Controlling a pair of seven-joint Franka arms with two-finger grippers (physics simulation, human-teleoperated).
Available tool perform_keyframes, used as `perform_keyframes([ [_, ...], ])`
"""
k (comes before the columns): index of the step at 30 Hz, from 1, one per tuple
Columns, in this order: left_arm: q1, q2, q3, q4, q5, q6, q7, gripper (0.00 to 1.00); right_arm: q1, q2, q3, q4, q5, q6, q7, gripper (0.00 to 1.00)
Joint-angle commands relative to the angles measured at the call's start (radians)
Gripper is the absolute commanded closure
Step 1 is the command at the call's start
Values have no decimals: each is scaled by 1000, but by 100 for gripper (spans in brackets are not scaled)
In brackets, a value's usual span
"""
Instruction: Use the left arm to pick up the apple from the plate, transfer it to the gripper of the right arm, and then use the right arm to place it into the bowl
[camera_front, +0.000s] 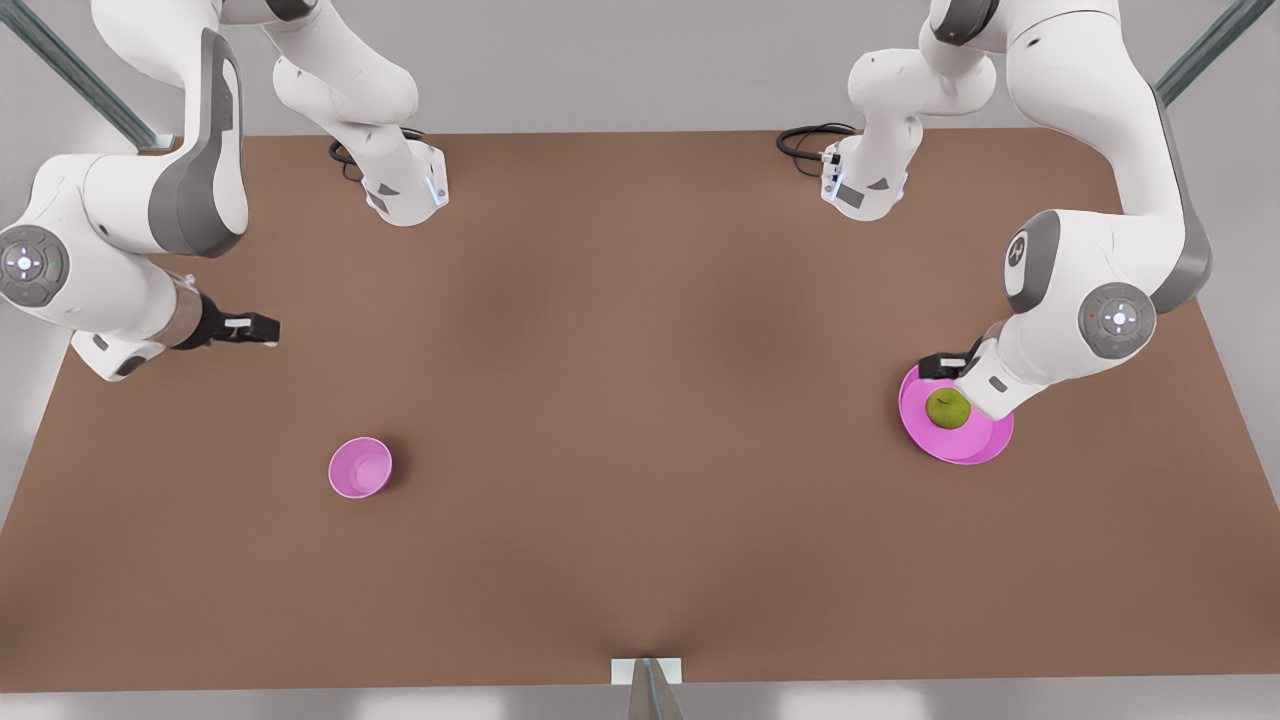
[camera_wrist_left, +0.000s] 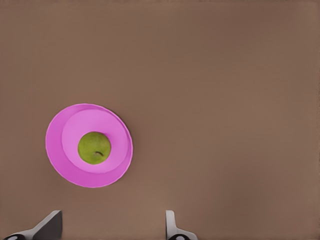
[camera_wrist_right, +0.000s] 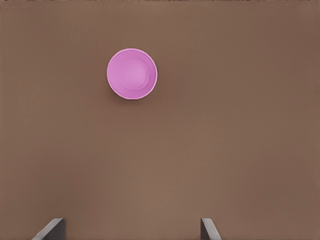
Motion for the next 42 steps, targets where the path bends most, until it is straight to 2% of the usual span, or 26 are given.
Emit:
perform_keyframes([
  [1, 0, -1, 0, 0, -5, 12, 6, 0, 0, 0, 2, 0, 0, 22, -10, 0],
  [4, 6, 30, 8, -4, -2, 18, 9, 0, 42, 9, 3, 16, -63, 22, -16, 0],
  [6, 78, 109, 49, -44, 2, 194, 41, 0, 50, 11, 3, 14, -60, 14, -15, 0],
  [9, 98, 137, 118, -220, 5, 496, 139, 0, 53, 12, -9, 16, -47, 11, -21, 0],
  [12, 103, 177, 121, -260, 2, 616, 135, 0, 30, 14, -9, 16, -35, 11, -21, 0],
  [14, 109, 175, 121, -354, 2, 748, 135, 0, 32, 14, -8, 16, -35, 11, -21, 0],
  [17, 115, 169, 133, -450, 2, 831, 135, 0, 38, 20, -6, 11, -38, 12, -22, 0],
  [26, 110, 166, 135, -549, -2, 831, 129, 0, 38, 23, -6, 5, -38, 16, -22, 0],
  [42, 117, 215, 135, -590, -1, 900, 127, 0, 39, 27, -6, 5, -38, 19, -22, 0],
])
